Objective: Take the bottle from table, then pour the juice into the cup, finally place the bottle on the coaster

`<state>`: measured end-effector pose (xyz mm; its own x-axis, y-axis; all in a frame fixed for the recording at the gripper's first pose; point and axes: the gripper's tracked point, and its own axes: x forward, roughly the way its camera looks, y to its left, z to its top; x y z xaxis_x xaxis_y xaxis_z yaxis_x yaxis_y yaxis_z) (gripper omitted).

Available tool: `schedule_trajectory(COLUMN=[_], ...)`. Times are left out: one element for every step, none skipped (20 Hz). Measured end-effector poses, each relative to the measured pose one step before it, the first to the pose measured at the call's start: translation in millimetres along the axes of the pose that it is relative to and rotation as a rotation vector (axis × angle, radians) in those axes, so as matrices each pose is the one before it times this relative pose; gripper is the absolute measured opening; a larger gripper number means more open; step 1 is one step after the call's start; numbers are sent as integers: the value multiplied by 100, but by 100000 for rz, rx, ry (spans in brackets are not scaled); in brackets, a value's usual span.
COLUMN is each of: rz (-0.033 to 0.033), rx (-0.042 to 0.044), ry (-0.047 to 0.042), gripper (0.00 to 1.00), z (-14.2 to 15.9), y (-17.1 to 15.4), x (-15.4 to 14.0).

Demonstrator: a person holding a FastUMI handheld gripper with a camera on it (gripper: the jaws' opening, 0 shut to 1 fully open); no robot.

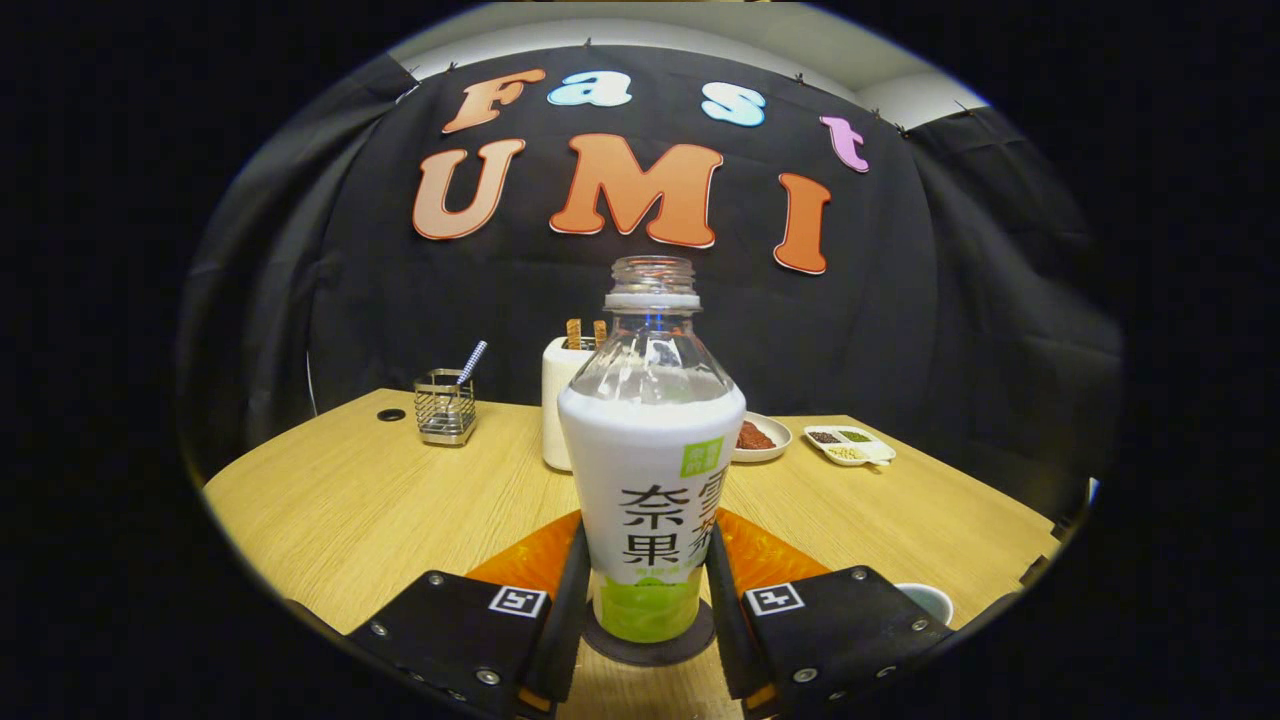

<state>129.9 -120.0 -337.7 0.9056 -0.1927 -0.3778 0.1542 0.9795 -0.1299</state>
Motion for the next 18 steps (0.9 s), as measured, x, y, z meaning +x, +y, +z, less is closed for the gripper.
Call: schedule_trajectory(rz=[-26, -83, -460, 503, 543, 216, -360, -1434, -1920, -892, 253, 705, 249, 315, -202, -189, -156, 355], rx=[180, -172, -475, 74, 522, 301, -222, 159, 970, 921, 1456, 1122, 937, 971, 981, 1459, 1388, 1251], ry=[1442, 1310, 1501, 1660, 1084, 201, -693, 672, 788, 1911, 554, -580, -1025, -1096, -1059, -1148, -1518, -1625], gripper=[58, 58, 58, 58, 58, 59, 60, 62, 63, 66, 67, 72, 75, 81, 85, 90, 93, 97], z=[-440, -242, -255, -406, -337, -57, -16, -231, -232, -427, -191, 115, 267, 210, 349, 456, 472, 624], y=[-50, 403, -20, 199, 210, 73, -244, -260, -247, -79, 184, 197, -79, -38, -242, -239, -166, -63], x=[209, 385, 344, 132, 215, -91, -114, 234, 61, -15, -100, -291, -264, -294, -422, -455, -571, -657])
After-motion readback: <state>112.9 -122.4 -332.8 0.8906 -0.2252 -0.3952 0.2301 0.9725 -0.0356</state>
